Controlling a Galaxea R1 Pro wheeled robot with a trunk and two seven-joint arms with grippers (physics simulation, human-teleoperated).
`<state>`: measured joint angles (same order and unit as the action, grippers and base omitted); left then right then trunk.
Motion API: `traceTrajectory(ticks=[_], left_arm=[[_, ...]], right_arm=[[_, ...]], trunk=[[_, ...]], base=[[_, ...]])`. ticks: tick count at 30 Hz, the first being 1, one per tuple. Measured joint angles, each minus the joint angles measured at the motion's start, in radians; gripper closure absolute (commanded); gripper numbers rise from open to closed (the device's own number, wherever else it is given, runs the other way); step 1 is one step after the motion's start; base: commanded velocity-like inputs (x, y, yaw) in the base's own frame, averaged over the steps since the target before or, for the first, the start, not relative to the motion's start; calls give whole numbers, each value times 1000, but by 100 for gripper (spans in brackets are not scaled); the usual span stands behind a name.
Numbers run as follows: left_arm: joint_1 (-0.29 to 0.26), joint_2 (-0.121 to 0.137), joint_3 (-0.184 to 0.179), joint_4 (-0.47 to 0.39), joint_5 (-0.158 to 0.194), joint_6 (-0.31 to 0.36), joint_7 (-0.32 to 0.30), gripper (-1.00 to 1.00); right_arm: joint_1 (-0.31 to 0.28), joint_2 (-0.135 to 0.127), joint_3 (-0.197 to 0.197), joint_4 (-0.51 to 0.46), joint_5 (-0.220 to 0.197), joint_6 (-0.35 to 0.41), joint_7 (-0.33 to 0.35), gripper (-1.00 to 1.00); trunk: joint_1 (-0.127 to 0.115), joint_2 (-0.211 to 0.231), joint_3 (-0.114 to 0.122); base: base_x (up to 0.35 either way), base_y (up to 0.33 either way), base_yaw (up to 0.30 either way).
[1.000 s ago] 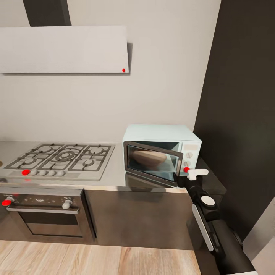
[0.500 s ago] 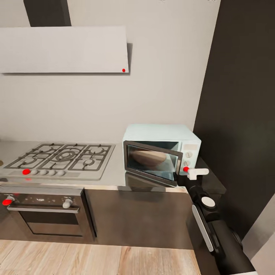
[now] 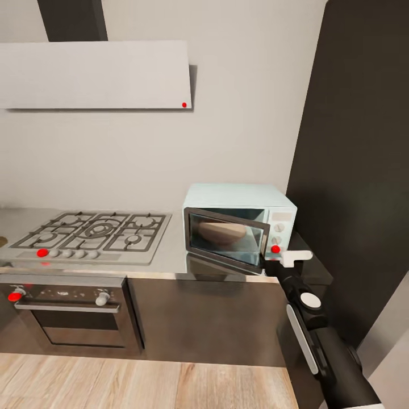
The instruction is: In the kitchen, take the popcorn bag from the countertop, put it into the microwave, and heat it until the popcorn is cooked so the cooked popcorn ends up inside the bag.
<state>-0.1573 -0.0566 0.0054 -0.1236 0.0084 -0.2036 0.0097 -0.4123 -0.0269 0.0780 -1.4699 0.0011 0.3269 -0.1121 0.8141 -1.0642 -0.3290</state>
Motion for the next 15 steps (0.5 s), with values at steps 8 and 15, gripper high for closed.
traceTrajectory(ticks=[8, 15], left_arm=[[0, 0, -1, 0, 0, 0, 0, -100], [0, 0, -1, 0, 0, 0, 0, -100]], right_arm=[[-2, -11, -8, 11, 1, 1, 219, -100], [-5, -15, -69, 30, 2, 4, 408, -100]], trunk=[[0, 0, 0], [0, 0, 0]], base=[[0, 0, 0], [0, 0, 0]])
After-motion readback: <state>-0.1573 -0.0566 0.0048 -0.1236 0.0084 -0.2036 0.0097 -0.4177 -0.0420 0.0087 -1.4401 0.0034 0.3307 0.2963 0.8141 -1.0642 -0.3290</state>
